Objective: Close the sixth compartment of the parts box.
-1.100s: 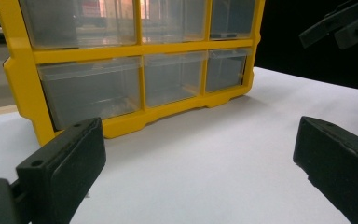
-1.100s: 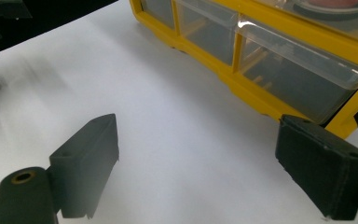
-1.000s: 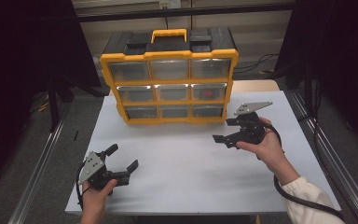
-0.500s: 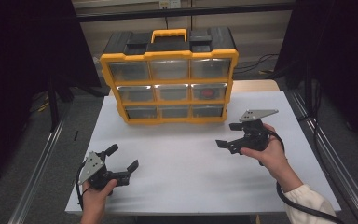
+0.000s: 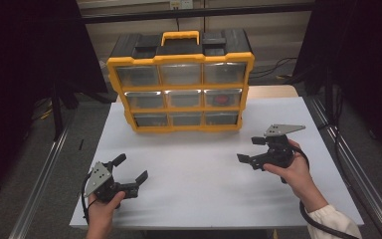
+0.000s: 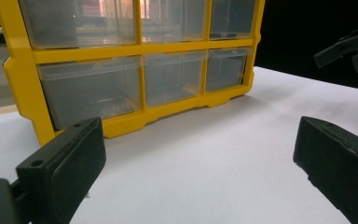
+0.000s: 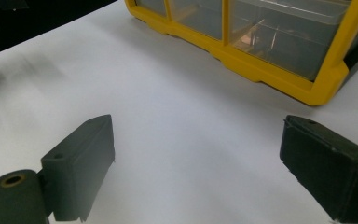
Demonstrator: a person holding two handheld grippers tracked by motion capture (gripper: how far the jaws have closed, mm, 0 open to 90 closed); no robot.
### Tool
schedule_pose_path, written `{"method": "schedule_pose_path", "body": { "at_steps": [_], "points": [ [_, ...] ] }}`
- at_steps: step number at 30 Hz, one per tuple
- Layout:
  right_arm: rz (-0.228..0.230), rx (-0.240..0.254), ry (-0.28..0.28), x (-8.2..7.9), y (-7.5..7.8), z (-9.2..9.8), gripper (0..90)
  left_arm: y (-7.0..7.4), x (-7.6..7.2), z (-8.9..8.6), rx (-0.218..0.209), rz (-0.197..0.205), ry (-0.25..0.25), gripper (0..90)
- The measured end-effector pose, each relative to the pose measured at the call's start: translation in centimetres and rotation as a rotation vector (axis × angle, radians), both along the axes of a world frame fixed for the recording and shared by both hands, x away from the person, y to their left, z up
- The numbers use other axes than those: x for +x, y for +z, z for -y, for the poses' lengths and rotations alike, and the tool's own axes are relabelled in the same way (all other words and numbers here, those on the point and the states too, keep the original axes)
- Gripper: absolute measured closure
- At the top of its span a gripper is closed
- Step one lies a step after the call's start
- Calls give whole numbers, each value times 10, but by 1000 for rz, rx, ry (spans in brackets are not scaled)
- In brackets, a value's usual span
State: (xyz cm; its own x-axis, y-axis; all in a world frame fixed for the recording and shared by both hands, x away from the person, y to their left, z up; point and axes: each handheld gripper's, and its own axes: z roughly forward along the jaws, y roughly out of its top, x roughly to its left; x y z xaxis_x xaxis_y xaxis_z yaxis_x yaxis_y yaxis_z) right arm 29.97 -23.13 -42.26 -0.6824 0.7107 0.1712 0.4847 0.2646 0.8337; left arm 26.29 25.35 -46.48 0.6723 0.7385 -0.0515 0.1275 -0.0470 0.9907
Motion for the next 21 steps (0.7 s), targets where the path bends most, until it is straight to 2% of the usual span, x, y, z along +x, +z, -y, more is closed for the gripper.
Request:
{"method": "schedule_pose_path", "body": {
  "at_steps": [3,12,21],
  "points": [
    [-5,4,-13,-2,-3,4,104,0,0,-2,29,3,-7,23],
    [-5,-5,-22,-9,-14,13,100,0,1,-2,27,1,-13,23],
    [27,9,-45,-17,-18,21,94,-1,1,-1,21,1,-17,23]
  ]
}}
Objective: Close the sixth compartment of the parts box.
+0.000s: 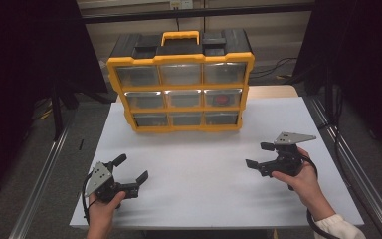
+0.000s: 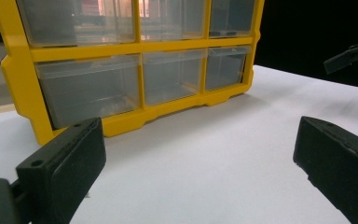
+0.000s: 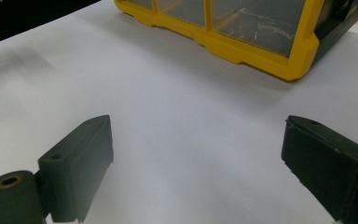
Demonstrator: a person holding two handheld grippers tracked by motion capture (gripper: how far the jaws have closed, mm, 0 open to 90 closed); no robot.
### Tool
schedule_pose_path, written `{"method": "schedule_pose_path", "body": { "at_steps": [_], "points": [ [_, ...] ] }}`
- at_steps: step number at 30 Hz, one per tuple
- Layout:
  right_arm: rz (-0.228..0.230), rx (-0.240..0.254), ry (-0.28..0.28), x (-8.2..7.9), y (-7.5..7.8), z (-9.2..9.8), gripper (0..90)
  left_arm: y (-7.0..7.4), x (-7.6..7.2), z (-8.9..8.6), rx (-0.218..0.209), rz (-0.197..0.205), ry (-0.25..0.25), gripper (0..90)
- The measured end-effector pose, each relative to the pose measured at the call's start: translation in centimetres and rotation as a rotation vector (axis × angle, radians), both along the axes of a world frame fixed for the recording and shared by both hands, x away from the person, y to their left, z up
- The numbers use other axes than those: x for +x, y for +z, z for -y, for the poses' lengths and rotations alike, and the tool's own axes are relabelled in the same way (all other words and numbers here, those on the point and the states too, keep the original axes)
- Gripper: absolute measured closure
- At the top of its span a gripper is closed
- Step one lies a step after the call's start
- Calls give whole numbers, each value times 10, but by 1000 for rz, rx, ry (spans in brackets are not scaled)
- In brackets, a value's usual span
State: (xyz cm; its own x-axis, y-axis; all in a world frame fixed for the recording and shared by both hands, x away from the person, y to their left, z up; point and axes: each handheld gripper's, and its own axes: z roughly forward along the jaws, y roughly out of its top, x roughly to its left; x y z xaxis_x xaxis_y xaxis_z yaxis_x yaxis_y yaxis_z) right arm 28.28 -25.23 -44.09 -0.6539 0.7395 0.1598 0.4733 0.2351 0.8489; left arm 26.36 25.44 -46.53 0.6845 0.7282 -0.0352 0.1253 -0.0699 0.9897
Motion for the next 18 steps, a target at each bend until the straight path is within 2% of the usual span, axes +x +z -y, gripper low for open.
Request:
{"method": "schedule_pose_path", "body": {
  "at_steps": [18],
  "points": [
    [32,23,-26,-12,-12,12,89,0,0,-1,5,1,2,23]
  ]
}}
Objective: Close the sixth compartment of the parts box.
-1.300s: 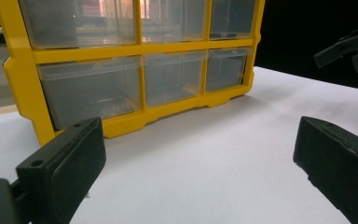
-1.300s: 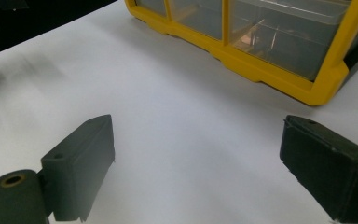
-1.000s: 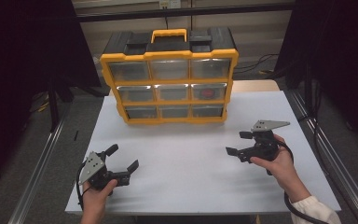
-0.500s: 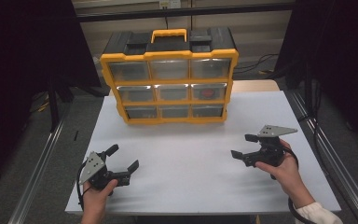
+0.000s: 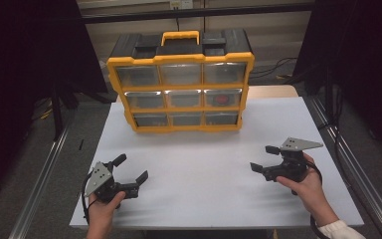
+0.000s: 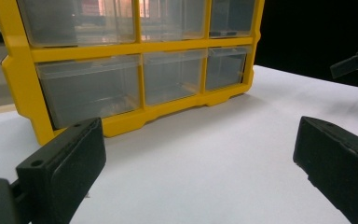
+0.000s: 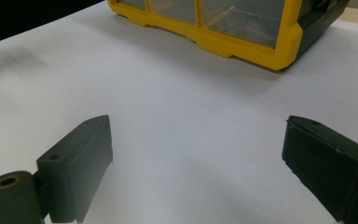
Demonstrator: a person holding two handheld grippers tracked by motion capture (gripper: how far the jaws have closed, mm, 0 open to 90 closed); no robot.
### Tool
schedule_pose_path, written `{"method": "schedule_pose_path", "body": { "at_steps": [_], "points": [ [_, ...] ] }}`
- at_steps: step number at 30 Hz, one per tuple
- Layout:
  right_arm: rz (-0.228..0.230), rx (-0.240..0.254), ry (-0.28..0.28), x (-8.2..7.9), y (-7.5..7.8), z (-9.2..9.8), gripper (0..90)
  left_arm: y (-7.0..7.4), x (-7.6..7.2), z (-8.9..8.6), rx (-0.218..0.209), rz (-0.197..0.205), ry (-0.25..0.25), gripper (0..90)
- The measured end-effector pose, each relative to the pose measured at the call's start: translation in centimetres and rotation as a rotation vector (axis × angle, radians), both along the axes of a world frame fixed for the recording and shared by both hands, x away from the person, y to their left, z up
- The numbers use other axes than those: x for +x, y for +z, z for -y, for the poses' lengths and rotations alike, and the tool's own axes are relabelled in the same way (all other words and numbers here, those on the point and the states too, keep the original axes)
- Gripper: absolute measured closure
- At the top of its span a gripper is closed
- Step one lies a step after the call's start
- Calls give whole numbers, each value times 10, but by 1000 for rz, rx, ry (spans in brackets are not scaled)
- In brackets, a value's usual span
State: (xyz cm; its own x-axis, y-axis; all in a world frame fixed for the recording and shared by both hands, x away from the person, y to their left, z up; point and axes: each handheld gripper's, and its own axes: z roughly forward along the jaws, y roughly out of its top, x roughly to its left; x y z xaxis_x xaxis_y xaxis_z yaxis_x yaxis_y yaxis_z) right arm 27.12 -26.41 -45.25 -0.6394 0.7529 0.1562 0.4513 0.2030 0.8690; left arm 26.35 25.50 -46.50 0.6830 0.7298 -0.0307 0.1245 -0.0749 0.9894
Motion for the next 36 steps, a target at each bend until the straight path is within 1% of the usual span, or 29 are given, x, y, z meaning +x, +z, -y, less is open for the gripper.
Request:
{"method": "schedule_pose_path", "body": {
  "at_steps": [2,4,5,6,9,10,11,12,13,14,15,17,18,19,21,22,25,26,27,30,31,33,36],
  "points": [
    [9,3,-2,-1,-1,0,89,0,0,0,4,1,1,23],
    [6,2,-6,-2,-1,1,87,0,0,0,2,0,1,23],
    [16,3,-7,-3,-2,2,87,0,0,0,3,0,-1,23],
    [11,6,-8,-4,-2,2,86,0,0,0,-3,0,0,23],
    [24,14,-24,-6,-3,5,84,0,0,-1,10,6,1,23],
    [27,15,-27,-7,-4,6,80,0,0,-1,7,4,1,23],
    [28,12,-29,-7,-4,7,77,0,0,-1,5,1,1,23],
    [25,21,-37,-8,-4,7,76,0,1,-1,11,7,1,23],
    [27,25,-32,-8,-5,8,76,0,0,0,-2,0,1,23],
    [31,27,-40,-9,-5,9,75,0,0,1,-3,0,-1,23],
    [35,36,-39,-9,-5,9,75,0,0,1,3,2,-4,23],
    [43,34,-46,-10,-6,11,72,0,1,1,11,4,-5,23],
    [42,40,-44,-11,-7,11,72,0,1,1,8,1,-8,23],
    [47,43,-50,-12,-7,12,71,0,1,1,16,6,-8,23],
    [50,40,-55,-13,-8,13,71,0,1,1,6,3,-9,23],
    [53,47,-61,-14,-8,14,71,0,1,1,13,4,-10,23],
    [70,54,-69,-15,-9,16,71,0,1,1,12,4,-5,23],
    [73,58,-71,-16,-9,16,71,0,0,1,0,1,-3,23],
    [71,53,-70,-17,-10,16,68,0,1,1,7,6,-5,23],
    [73,45,-78,-18,-12,16,67,0,1,1,6,5,-10,23],
    [72,44,-77,-19,-12,17,67,0,1,1,14,10,-6,23],
    [83,47,-84,-20,-13,18,67,0,0,1,-4,0,-6,23],
    [92,58,-87,-21,-12,20,66,0,1,1,4,3,-4,23]
  ]
}}
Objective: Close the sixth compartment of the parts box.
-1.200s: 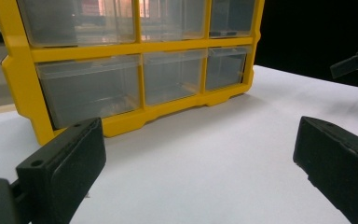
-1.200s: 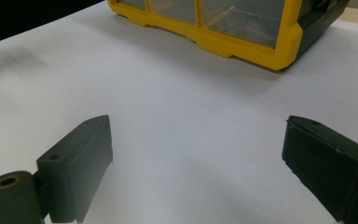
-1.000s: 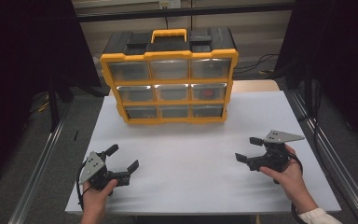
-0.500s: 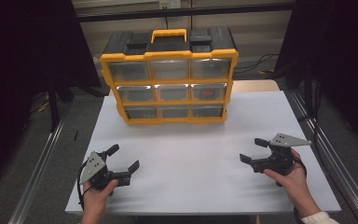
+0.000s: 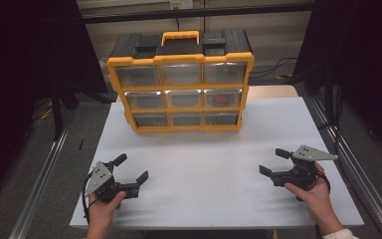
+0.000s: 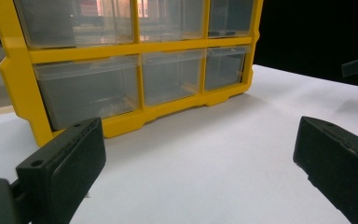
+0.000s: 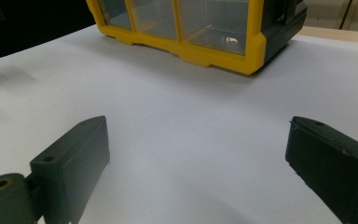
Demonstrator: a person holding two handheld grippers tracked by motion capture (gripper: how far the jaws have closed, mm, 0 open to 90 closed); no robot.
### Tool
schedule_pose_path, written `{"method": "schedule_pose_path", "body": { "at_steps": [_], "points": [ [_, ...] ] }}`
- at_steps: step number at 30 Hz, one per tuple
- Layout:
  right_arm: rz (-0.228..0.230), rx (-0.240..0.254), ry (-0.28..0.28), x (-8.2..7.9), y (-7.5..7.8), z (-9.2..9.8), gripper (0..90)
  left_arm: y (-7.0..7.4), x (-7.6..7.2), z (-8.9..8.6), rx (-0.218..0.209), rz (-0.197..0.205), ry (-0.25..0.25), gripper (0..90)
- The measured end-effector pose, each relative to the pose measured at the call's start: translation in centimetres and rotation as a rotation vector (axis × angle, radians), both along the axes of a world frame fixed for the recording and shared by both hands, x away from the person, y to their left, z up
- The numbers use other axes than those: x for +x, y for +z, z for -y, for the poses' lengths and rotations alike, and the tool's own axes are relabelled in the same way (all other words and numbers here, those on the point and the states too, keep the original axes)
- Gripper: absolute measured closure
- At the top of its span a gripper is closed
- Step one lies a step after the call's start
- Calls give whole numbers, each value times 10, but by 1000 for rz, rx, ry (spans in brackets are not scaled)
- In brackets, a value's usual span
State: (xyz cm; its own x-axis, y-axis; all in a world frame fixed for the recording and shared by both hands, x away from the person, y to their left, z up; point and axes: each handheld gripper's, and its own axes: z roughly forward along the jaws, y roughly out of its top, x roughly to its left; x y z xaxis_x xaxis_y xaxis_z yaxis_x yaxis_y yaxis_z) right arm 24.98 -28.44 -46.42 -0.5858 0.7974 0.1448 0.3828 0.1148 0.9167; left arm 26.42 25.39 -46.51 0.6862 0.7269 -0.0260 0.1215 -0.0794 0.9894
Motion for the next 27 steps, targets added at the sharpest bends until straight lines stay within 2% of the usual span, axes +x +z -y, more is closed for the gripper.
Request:
{"method": "schedule_pose_path", "body": {
  "at_steps": [1,16,27],
  "points": [
    [4,2,-3,-1,0,1,66,0,0,0,9,7,-2,23],
    [20,24,-33,-9,-3,11,62,0,1,1,0,3,-6,23],
    [49,9,-65,-16,-4,19,63,0,1,1,1,-1,-6,23]
  ]
}}
